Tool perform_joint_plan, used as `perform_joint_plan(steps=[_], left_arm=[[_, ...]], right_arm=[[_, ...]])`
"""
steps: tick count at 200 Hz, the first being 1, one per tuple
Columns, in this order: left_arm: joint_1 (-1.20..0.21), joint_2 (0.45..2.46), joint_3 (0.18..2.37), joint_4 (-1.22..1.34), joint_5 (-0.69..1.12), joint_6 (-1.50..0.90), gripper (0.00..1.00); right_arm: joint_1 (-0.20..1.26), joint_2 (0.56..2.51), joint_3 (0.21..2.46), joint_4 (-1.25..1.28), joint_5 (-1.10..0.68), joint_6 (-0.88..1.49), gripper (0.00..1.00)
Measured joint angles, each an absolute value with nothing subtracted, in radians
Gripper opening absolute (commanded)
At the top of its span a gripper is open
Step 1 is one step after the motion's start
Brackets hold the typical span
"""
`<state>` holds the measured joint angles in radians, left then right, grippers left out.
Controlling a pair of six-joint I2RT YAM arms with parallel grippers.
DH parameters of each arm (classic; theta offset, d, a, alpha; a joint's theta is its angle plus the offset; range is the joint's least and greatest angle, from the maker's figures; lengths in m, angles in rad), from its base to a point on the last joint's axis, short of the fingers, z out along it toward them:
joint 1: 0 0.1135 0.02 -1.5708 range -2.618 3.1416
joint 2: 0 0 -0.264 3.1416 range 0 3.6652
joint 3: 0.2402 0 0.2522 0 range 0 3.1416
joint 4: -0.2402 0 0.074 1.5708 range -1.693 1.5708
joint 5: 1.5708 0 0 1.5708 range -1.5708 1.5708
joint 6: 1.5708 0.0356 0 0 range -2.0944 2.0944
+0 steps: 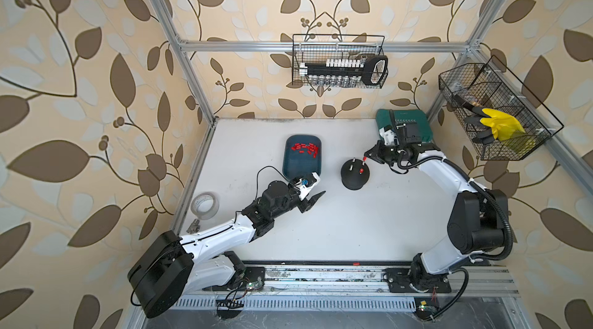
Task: Cover the protruding screws with screw protection sleeves
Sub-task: Attach the screw protection sleeve to the screw.
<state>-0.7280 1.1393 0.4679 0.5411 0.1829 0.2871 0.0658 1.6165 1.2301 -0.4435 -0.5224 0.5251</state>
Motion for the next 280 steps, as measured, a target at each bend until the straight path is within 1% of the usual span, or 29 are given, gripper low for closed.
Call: perform_joint_plan(steps=[280], left_arm=[[-0.728, 1.134, 0.468, 0.533, 0.186, 0.287, 0.63]], right_arm=[[0.089, 1.617, 1.217, -0.419, -0.459, 0.488, 0.00]])
